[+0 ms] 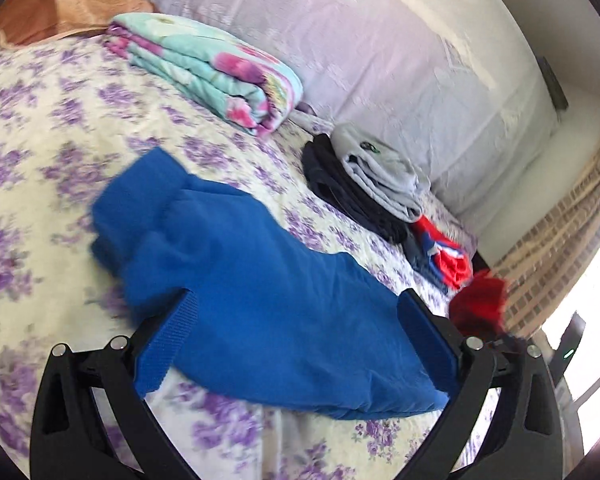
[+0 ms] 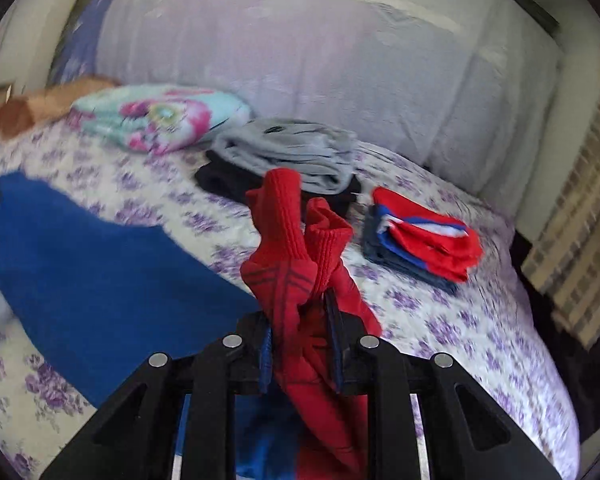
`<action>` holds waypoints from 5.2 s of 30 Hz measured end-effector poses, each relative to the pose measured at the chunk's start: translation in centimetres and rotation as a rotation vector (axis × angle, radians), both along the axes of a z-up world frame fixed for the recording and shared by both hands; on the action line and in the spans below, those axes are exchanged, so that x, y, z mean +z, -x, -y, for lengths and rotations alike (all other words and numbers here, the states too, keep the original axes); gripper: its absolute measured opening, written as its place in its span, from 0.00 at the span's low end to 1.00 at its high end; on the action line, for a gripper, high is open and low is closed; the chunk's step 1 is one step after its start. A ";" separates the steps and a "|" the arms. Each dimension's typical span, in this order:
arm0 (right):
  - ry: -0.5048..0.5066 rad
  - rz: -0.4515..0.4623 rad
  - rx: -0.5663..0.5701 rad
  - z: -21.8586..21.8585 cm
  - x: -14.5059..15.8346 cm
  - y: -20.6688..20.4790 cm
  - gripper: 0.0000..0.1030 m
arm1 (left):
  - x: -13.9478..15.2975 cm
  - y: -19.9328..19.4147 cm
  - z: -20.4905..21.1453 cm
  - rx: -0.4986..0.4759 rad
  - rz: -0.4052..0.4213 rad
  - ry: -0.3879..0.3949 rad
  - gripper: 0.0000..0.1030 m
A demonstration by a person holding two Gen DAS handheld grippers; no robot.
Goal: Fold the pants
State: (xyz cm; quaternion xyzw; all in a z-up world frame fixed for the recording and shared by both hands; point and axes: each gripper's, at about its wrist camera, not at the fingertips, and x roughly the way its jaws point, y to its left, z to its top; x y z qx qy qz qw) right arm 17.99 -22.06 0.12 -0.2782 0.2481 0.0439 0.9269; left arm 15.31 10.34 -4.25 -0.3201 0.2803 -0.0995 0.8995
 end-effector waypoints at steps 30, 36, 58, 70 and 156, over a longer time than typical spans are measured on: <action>-0.389 -0.244 -0.024 -1.2 -1.0 -2.4 0.59 | -1.3 1.1 -3.1 -0.020 0.008 0.151 0.95; -0.225 -0.387 0.027 -3.7 -5.4 -2.2 0.78 | -1.3 1.0 -2.9 -0.018 -0.002 0.136 0.95; -0.412 -0.376 0.030 -0.8 -4.6 -2.1 0.96 | -2.2 -1.8 -5.2 0.124 -0.242 0.050 0.95; -0.464 -0.370 -0.100 1.2 -5.3 -3.5 0.97 | -2.2 -2.9 -6.2 0.131 -0.215 0.131 0.51; -1.329 -0.379 -0.150 19.1 -7.1 0.8 0.29 | 2.9 -2.5 15.5 -0.114 -0.050 -0.447 0.89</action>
